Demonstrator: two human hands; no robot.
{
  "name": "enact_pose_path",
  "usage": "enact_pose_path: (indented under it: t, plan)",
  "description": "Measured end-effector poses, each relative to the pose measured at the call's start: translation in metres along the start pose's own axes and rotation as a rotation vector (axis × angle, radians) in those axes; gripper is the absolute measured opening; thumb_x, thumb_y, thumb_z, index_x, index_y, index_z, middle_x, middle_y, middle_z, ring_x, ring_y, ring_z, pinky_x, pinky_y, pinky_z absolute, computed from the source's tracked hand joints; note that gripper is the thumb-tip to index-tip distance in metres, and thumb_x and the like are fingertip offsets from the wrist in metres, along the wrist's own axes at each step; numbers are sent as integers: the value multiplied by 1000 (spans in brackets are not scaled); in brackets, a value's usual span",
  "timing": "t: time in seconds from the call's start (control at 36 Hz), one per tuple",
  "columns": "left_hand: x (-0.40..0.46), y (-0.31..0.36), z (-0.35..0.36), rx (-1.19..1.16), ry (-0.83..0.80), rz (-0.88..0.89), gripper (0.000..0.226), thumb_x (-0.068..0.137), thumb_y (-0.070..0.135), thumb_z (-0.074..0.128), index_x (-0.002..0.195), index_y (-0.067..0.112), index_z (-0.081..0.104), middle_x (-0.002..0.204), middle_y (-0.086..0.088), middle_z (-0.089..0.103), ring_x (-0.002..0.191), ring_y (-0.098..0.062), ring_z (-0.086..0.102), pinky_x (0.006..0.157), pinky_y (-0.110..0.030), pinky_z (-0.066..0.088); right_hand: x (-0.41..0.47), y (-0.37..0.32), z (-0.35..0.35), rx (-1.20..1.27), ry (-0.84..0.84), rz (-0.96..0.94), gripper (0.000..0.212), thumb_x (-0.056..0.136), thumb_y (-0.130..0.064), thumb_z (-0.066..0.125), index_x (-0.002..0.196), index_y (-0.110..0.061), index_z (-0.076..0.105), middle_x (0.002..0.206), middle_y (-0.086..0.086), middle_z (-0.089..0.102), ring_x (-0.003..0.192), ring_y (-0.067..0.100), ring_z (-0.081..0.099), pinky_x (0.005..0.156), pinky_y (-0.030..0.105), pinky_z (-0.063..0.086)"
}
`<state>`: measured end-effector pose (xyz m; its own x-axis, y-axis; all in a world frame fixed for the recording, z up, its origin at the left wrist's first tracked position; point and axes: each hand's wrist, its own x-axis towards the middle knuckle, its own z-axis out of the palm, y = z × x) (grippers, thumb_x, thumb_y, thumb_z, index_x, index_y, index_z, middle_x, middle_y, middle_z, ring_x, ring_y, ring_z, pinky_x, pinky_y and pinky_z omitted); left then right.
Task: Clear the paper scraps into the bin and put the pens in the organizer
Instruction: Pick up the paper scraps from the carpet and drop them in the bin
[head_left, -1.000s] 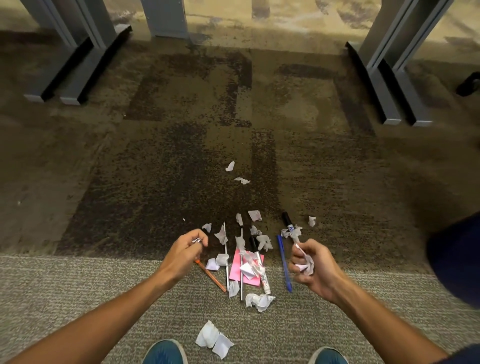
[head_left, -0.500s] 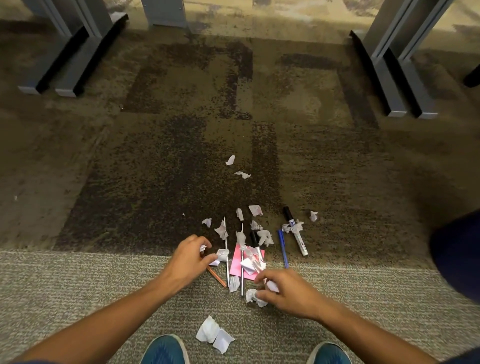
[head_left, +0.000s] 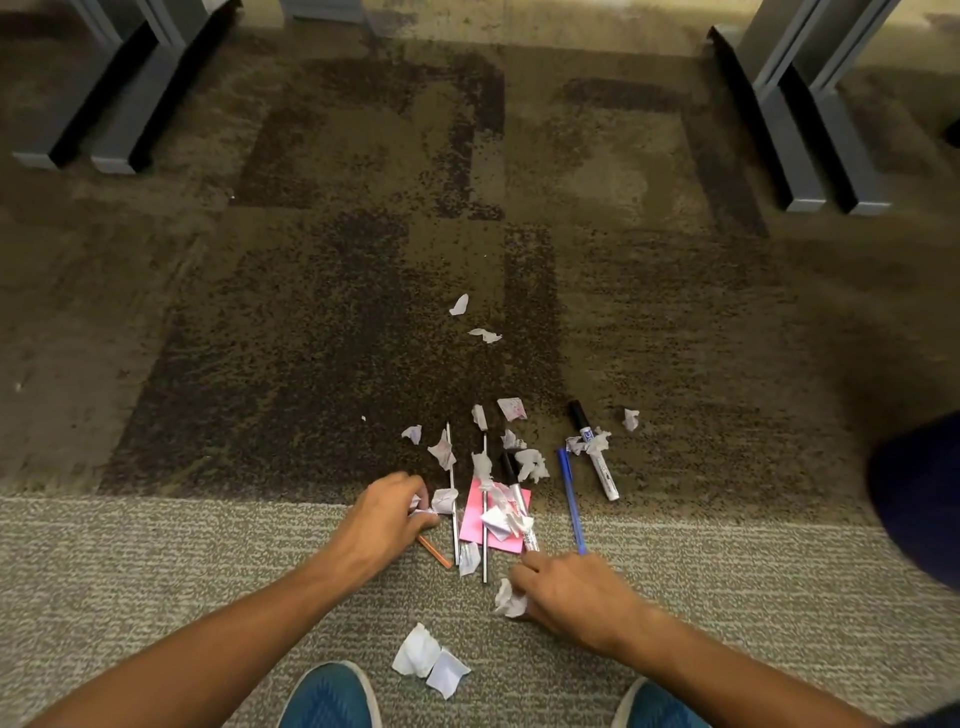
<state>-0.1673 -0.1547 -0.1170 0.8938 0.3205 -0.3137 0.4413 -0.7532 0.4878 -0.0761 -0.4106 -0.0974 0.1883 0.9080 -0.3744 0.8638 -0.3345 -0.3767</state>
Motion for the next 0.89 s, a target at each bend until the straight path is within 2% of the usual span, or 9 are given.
enact_pose_path:
  t: [0.06,0.14,0.25,0.31,0.36,0.44,0.56,0.69,0.89]
  plan:
    - [-1,1,-2,-24,-5,15,23,82,45,69,74,39,48,86,19,50,82,0,51,74,-22,47,-1,2,-6,202,-61,71,18,98,-43,51,106,-27,53,105,-7,58,89,8,57,80,23,47]
    - [-5,3,-9,-166,-29,25,19,84,46,66,75,35,53,88,17,59,84,2,55,73,-18,44,-2,5,-17,629,-182,195,11,96,-44,57,97,-33,55,96,-11,64,76,-4,59,66,14,44]
    - [-6,4,-15,-405,-2,-51,10,86,32,66,80,30,59,88,12,72,81,-1,67,70,-18,49,-5,14,-28,1095,-137,364,9,95,-27,54,92,-20,57,80,-8,61,64,7,53,58,21,40]
    - [-5,3,-16,-610,-19,-110,9,88,23,67,83,22,59,91,4,75,80,-10,72,72,-30,56,-7,18,-34,1336,-88,357,5,88,-18,51,85,-14,50,70,-5,53,57,8,47,49,22,33]
    - [-3,1,-16,-821,-32,-146,6,91,11,62,88,14,58,91,-8,75,82,-25,74,72,-41,59,-7,20,-40,1501,-16,343,5,79,-13,49,82,-9,48,76,10,57,56,12,48,43,21,31]
    - [1,0,-18,-963,-10,-155,16,94,-1,54,90,14,60,90,-14,73,77,-26,71,67,-37,59,-5,23,-46,1696,100,298,9,70,0,47,70,-9,45,105,27,67,59,21,54,35,21,31]
    - [5,0,-23,-1024,28,-168,31,95,-2,51,87,22,68,87,-7,72,65,-12,61,57,-23,52,-5,29,-50,1782,206,328,22,65,6,45,66,-15,38,82,26,65,53,24,53,33,19,28]
    - [16,4,-31,-1176,82,-215,22,95,-1,52,92,12,70,84,-6,67,56,-6,49,44,-17,38,-2,38,-60,1720,304,392,26,69,11,39,76,-14,41,61,10,53,45,16,41,34,19,21]
    - [33,-4,-45,-1079,160,-316,36,93,49,54,78,21,68,66,7,52,53,-4,42,41,-16,29,6,72,-74,1587,519,588,35,75,10,43,104,-7,55,61,-6,44,51,9,31,39,22,19]
